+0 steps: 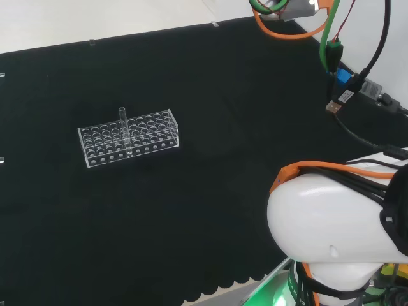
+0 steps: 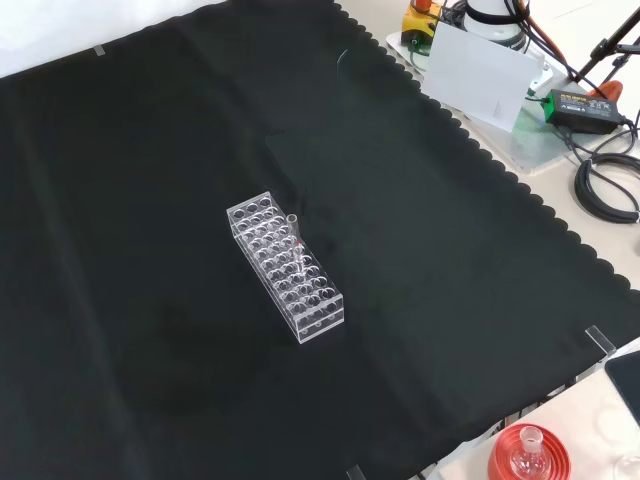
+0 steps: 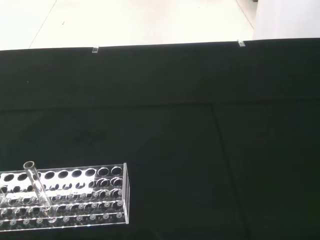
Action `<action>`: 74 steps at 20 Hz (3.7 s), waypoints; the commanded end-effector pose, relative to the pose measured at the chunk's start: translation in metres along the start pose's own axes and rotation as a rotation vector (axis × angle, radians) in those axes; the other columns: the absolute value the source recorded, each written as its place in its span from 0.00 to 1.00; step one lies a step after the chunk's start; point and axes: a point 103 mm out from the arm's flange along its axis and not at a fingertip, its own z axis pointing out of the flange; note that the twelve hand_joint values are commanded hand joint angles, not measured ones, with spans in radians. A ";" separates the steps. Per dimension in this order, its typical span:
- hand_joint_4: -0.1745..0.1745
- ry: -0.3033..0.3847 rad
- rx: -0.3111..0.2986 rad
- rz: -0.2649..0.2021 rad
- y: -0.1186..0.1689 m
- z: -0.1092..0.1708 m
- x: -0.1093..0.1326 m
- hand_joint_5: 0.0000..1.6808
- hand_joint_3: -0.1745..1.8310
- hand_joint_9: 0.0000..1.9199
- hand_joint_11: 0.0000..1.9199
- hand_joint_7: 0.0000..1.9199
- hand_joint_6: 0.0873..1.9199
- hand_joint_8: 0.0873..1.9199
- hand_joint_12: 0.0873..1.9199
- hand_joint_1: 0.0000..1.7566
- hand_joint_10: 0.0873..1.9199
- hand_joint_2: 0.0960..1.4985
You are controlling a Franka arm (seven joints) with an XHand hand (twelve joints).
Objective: Pick up the test tube.
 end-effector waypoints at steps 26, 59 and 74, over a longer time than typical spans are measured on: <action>0.49 0.002 -0.026 0.084 -0.019 -0.026 -0.051 0.12 0.12 0.03 0.00 0.08 0.00 0.33 0.64 0.37 0.44 0.60; 0.47 0.511 0.173 -0.092 0.108 0.096 -0.001 0.15 0.13 0.05 0.00 0.10 0.00 0.36 0.68 0.40 0.45 0.59; 0.46 0.493 0.313 -0.181 0.153 0.160 0.050 0.17 0.14 0.05 0.00 0.11 0.00 0.36 0.69 0.42 0.45 0.59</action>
